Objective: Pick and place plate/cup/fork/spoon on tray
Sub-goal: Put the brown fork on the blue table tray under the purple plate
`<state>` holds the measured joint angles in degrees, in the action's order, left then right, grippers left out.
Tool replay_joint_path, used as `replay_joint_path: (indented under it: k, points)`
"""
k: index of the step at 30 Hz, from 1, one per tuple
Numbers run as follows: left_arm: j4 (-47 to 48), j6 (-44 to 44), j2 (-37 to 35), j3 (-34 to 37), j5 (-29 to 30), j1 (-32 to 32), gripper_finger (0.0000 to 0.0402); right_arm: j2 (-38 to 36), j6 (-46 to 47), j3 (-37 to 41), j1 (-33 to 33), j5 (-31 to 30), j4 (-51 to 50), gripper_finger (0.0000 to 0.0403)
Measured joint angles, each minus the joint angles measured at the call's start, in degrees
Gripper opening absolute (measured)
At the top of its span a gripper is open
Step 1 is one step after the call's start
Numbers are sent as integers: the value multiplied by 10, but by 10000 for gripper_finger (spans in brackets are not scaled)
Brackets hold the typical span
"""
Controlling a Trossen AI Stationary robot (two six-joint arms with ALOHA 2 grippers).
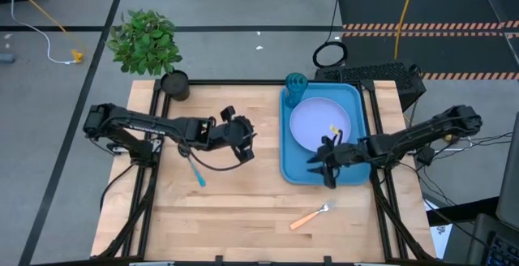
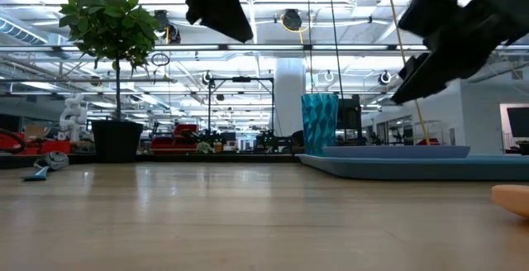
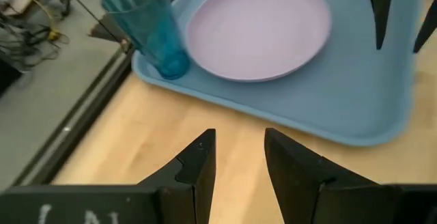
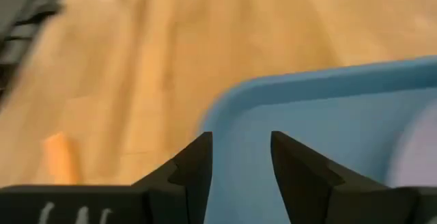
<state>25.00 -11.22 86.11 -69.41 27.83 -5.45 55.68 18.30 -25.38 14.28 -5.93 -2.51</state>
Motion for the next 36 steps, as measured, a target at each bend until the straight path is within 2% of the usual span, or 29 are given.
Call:
replay_joint_path:
  k: [8,15,24,31,36]
  points:
    - [-46,-24,0,0,5,-99,129,40,6,-51,117,0,-74,144]
    - [-126,-5,0,0,35,-161,129,110,7,-58,187,33,-48,144]
    - [-156,-25,10,0,68,-181,129,201,9,-58,246,31,22,144]
    - [-187,-30,33,0,69,-180,129,243,14,-58,269,27,52,144]
    - [-206,-29,39,0,68,-180,129,275,-11,-58,279,1,50,143]
